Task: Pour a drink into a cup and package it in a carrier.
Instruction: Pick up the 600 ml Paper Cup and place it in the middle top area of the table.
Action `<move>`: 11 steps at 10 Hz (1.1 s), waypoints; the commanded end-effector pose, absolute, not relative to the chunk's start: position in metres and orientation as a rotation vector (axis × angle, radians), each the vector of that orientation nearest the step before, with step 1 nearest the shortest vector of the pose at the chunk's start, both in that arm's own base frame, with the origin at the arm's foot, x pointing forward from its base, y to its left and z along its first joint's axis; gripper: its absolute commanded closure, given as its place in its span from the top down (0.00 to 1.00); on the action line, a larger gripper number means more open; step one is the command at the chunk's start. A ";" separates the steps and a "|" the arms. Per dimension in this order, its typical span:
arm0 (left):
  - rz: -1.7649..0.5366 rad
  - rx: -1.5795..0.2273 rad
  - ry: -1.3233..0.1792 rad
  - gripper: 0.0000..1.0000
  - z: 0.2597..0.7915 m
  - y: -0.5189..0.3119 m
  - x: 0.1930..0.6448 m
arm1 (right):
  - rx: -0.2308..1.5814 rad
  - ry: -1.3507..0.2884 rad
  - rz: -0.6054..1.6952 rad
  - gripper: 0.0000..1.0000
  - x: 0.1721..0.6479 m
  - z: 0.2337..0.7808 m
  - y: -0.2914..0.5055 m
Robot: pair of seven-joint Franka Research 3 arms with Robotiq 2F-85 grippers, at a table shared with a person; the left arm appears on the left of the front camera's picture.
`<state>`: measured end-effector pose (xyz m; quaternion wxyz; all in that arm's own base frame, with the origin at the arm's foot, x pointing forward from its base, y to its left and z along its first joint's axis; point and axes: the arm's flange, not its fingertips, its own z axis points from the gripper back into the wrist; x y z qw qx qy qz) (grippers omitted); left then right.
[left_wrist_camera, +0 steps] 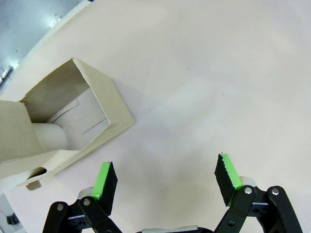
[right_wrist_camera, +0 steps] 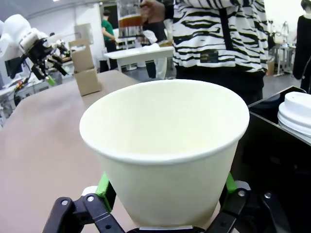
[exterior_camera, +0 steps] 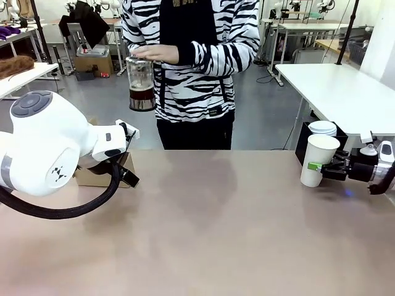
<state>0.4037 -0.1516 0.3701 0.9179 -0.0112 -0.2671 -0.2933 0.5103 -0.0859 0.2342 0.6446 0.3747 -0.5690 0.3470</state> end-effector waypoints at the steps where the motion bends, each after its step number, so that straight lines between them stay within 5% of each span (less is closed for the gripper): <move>1: -0.604 -0.025 -0.550 1.00 0.370 -0.152 0.403 | 0.858 -1.266 0.762 0.80 0.519 0.236 -0.087; 6: -0.604 -0.025 -0.550 1.00 0.370 -0.152 0.403 | 0.864 -1.283 0.769 0.75 0.510 0.234 -0.088; 11: -0.604 -0.025 -0.550 1.00 0.370 -0.152 0.403 | 0.834 -1.298 0.770 0.76 0.476 0.341 -0.005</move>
